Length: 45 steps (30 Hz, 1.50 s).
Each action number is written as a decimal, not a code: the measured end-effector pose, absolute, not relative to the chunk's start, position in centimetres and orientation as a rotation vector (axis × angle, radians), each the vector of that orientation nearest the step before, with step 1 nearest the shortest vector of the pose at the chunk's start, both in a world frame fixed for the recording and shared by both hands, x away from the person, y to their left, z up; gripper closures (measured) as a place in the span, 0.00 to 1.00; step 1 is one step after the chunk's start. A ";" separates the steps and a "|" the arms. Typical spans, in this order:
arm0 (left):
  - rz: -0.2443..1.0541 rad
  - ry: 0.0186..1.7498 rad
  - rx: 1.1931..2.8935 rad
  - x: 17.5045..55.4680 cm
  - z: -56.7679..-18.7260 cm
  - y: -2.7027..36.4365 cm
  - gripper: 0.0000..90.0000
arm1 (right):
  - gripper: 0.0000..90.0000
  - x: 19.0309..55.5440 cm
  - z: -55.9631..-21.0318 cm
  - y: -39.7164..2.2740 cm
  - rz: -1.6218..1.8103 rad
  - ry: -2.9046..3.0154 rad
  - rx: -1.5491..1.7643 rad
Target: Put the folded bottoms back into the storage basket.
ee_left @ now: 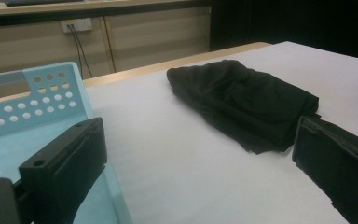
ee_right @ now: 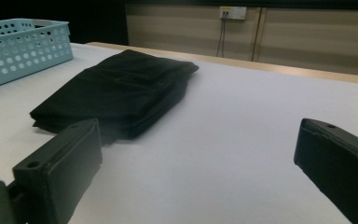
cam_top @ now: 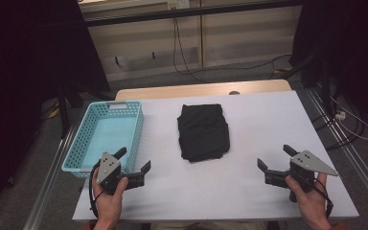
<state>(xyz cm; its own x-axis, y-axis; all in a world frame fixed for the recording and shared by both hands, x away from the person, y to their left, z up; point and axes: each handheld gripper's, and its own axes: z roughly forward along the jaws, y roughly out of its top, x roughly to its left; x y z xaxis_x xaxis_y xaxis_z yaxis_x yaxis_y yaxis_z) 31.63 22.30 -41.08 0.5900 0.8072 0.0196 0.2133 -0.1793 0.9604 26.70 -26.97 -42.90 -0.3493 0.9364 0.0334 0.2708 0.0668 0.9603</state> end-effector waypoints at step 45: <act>0.684 0.837 1.761 31.1 -41.1 22.2 0.04 | 0.09 28.9 -42.9 -22.5 1.342 2.121 1.035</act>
<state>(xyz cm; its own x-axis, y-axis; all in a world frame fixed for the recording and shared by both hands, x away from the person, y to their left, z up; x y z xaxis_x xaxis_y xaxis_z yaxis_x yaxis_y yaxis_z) 31.14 22.16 -41.09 0.5965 0.8004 0.0596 0.2182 -0.2332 0.9476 28.95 -22.47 -42.94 -0.6330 0.7733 0.0369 0.3644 0.2555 0.8955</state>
